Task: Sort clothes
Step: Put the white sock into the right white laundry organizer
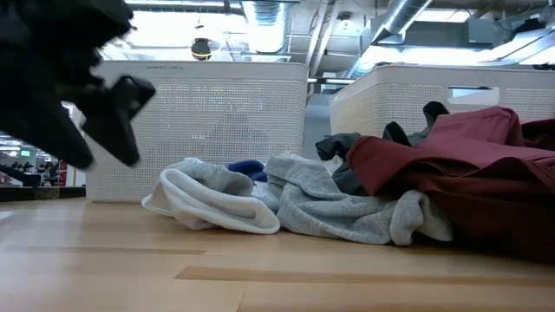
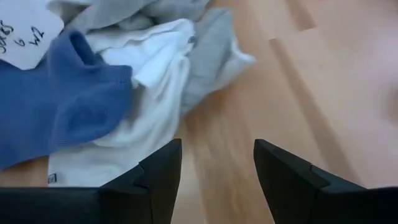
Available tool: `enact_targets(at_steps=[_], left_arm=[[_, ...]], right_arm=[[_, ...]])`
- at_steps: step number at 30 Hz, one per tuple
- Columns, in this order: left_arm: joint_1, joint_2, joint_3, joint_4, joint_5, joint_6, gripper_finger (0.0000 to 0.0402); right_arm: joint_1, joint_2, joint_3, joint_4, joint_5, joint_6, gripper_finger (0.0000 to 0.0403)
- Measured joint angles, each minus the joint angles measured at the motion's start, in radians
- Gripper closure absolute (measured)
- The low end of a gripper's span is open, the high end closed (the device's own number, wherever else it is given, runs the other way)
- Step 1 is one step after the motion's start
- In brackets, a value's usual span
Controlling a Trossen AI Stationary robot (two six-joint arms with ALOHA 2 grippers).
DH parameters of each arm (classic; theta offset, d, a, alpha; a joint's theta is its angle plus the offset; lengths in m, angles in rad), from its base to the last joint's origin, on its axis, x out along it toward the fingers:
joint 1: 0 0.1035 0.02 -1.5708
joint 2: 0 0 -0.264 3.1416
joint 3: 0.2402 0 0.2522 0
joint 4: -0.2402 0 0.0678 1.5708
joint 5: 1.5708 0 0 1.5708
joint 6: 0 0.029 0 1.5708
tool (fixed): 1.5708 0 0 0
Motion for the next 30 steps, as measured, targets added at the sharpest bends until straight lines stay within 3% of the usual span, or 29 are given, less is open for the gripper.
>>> enact_targets(at_steps=[4,8,13,18,25,30], left_arm=[[0.023,0.074,0.0,0.061,-0.075,-0.009,0.0206],[0.054,0.126,0.0,0.079,-0.08,-0.023,0.0206],[0.078,0.156,0.0,0.093,-0.153,-0.044,0.0228],[0.08,0.156,0.0,0.117,-0.194,-0.006,0.0278],[0.064,0.156,0.0,0.139,-0.171,0.079,0.0387],[0.054,0.143,0.0,0.146,-0.154,0.107,0.0397]], right_arm=[[0.076,0.062,0.0,0.016,0.001,0.0,0.0164],[0.125,0.118,0.0,0.031,0.017,0.0,0.0164],[0.166,0.18,0.0,0.088,0.018,0.0,0.0164],[0.198,0.244,0.0,0.13,0.018,0.0,0.0164],[0.232,0.331,0.0,0.142,0.018,0.011,0.0164],[0.249,0.383,0.0,0.212,0.018,0.004,0.0164]])
